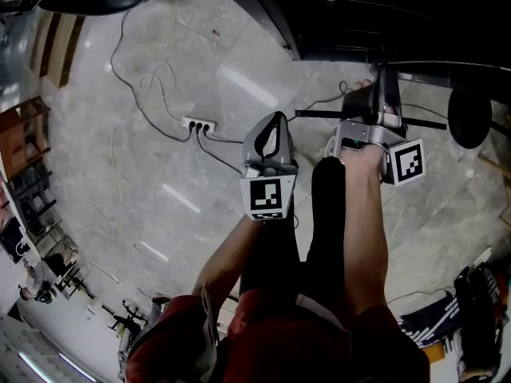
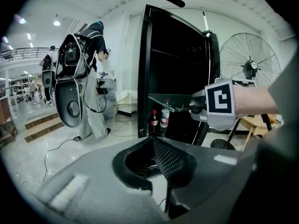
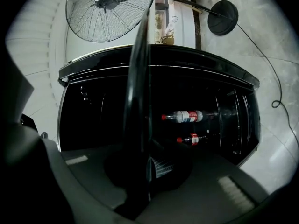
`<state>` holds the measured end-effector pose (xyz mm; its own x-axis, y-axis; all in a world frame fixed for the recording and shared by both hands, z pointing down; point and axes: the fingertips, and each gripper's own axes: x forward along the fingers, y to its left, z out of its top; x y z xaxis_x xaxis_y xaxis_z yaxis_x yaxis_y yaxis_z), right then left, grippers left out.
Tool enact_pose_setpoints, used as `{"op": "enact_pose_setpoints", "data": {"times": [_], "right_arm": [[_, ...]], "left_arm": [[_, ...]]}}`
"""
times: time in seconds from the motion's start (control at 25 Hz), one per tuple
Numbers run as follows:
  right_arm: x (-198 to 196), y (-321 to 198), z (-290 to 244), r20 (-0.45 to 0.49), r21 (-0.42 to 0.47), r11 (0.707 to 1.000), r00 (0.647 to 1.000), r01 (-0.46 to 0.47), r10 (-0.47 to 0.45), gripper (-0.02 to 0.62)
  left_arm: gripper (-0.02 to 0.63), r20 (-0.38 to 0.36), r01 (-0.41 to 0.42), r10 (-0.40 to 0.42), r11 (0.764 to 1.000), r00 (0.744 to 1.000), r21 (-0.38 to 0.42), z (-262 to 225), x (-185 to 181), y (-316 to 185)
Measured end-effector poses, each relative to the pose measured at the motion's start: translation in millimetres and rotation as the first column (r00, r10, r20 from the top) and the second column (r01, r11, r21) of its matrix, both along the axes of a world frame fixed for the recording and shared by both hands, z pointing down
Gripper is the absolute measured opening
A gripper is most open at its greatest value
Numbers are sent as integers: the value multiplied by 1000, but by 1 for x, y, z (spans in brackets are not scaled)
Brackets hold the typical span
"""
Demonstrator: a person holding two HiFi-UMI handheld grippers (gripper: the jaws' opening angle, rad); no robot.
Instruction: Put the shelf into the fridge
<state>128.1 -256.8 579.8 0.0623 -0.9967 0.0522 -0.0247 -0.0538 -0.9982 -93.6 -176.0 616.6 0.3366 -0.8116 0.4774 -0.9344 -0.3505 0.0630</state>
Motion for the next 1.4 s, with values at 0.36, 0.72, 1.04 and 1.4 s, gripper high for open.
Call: {"op": "enact_pose_setpoints", "data": {"times": [0.36, 0.72, 1.04, 1.4], "right_arm": [[4, -16, 4, 17, 17, 1000, 1000, 15, -15, 9], [7, -37, 4, 18, 41, 999, 1000, 17, -18, 9], [15, -65, 3, 18, 40, 999, 1000, -3, 2, 11], [12, -110, 4, 19, 41, 999, 1000, 2, -2, 11]], "left_arm": [[6, 2, -3, 3, 1000, 1000, -3, 1, 3, 1], [6, 8, 6, -6, 1000, 1000, -5, 0, 1, 1], [6, 8, 13, -13, 1000, 1000, -13, 1, 3, -1], [6, 0, 6, -6, 1000, 1000, -19, 1, 13, -28]]}}
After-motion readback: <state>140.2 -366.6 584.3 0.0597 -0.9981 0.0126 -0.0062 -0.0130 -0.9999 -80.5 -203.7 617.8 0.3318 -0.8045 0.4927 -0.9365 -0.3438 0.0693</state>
